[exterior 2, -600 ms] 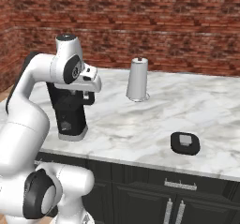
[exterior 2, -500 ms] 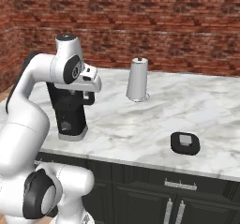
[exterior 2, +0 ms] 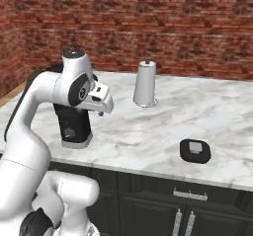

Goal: Close the lid blender by securely placing the lid on top.

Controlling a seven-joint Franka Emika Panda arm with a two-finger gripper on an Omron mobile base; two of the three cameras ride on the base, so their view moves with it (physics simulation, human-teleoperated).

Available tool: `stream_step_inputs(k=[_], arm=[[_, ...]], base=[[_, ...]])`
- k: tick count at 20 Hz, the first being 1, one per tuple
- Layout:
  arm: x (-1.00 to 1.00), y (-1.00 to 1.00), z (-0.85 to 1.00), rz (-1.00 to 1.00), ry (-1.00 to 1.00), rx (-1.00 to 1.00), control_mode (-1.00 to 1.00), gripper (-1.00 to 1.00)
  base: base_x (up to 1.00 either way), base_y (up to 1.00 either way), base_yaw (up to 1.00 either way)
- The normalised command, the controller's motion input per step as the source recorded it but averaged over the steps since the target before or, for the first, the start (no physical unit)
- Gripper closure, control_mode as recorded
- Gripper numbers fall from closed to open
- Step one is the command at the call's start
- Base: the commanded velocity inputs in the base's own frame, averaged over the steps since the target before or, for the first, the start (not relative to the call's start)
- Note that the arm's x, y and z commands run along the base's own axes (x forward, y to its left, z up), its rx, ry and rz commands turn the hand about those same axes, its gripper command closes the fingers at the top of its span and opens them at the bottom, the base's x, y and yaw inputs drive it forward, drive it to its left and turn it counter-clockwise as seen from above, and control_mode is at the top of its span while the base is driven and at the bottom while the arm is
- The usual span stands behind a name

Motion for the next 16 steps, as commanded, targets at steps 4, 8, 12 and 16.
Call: stream_step_inputs(k=[4,8,12,16], arm=[[-0.35,-1.00,-0.32,-0.19,0.00,0.15,-1.00,-1.00],[-0.06,-1.00,-0.17,-0.20,0.01,0.16,-1.00,-1.00],[0.06,-0.61,-0.30,-0.03,0.03,0.01,-1.00,-1.00],[0.06,-0.61,-0.14,0.00,0.01,0.00,-1.00,-1.00]], base=[[0.00,0.00,0.00],[0.00,0.00,0.00],[0.00,0.00,0.00],[0.00,0.00,0.00]])
